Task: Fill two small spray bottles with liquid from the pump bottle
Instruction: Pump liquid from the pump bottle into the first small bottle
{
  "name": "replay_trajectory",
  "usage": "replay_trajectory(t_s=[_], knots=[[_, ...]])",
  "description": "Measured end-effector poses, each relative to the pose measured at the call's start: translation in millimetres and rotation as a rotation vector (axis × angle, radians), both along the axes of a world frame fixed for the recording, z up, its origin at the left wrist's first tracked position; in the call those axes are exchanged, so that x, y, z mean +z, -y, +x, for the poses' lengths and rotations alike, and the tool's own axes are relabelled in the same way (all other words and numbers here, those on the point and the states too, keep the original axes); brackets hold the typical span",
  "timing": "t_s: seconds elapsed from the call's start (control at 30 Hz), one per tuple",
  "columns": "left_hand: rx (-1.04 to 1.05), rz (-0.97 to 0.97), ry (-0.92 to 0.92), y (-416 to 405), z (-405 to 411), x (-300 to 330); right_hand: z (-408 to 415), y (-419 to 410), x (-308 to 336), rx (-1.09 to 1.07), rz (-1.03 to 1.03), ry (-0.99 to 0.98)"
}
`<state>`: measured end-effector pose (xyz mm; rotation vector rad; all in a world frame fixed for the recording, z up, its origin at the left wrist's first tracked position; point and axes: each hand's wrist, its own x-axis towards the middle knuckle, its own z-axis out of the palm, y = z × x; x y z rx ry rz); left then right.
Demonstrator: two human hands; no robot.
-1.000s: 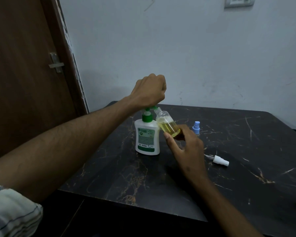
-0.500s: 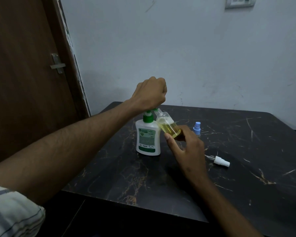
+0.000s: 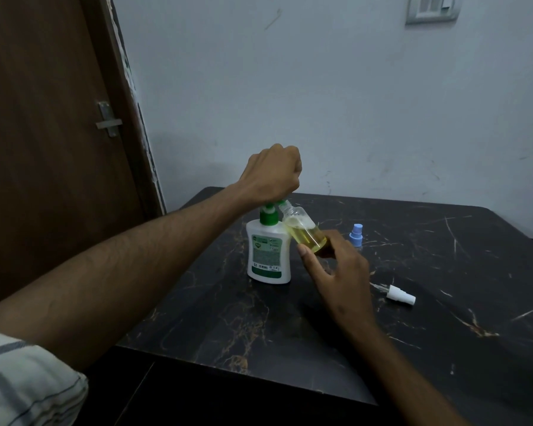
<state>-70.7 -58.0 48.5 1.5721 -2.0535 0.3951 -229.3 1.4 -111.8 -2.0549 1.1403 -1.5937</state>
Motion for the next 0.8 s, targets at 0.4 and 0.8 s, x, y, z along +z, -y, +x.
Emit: replay_trajectory(t_s=[0.4,0.8], knots=[[0.010,0.002,-0.001,1.4,0.0,2.1,-0.8,-0.7,0.0,0.008,0.006,0.003],[0.006,0.002,0.027,0.5,-0.7,4.2,-0.8,-1.4,0.8,-0.001,0.000,0.008]])
